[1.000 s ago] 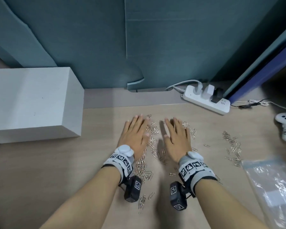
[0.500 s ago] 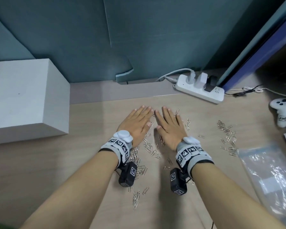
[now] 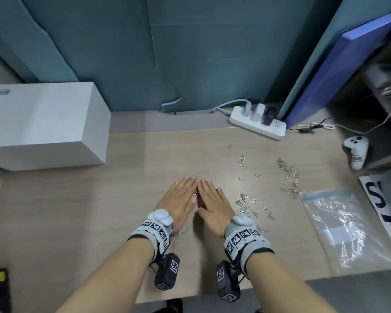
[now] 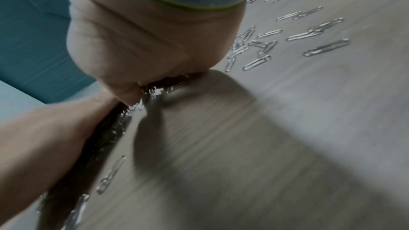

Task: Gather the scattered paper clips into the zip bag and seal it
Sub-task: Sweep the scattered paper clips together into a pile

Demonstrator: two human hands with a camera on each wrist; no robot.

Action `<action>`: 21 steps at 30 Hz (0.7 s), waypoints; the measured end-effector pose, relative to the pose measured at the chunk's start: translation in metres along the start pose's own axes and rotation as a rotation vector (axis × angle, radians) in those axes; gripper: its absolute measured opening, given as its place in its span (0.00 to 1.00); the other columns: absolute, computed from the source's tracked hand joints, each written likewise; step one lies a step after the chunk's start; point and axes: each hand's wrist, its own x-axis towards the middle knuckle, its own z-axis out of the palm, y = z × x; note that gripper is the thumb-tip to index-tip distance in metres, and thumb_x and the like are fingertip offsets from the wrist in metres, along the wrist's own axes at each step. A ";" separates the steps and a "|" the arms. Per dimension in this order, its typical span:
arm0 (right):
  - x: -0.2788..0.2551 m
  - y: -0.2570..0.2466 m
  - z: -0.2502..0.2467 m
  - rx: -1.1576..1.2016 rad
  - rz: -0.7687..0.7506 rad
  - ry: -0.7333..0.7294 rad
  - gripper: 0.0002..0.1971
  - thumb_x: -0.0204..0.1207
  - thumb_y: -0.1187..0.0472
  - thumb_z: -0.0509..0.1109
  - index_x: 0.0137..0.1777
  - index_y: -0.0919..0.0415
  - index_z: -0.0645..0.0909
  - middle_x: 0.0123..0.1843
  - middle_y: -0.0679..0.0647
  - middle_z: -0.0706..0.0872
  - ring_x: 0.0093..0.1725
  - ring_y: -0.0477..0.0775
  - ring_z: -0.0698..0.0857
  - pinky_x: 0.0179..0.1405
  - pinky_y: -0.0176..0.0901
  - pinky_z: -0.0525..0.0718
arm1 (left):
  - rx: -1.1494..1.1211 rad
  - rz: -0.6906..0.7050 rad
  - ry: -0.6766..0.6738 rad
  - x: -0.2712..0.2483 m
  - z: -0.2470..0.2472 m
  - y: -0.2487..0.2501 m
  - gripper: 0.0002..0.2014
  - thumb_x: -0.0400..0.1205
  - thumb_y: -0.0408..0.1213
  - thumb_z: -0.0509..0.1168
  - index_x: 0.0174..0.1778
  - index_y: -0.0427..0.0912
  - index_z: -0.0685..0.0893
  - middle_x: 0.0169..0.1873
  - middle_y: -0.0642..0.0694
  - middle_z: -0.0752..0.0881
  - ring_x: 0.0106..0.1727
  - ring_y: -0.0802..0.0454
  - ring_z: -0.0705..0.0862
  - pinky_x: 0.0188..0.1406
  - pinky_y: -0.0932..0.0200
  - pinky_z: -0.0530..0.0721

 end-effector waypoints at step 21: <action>-0.072 0.059 0.036 -0.118 0.373 0.381 0.35 0.86 0.45 0.39 0.89 0.50 0.32 0.91 0.52 0.31 0.89 0.52 0.30 0.87 0.65 0.34 | 0.232 -0.326 0.188 -0.030 0.046 0.052 0.41 0.84 0.72 0.43 0.90 0.53 0.44 0.90 0.47 0.47 0.90 0.46 0.43 0.88 0.41 0.48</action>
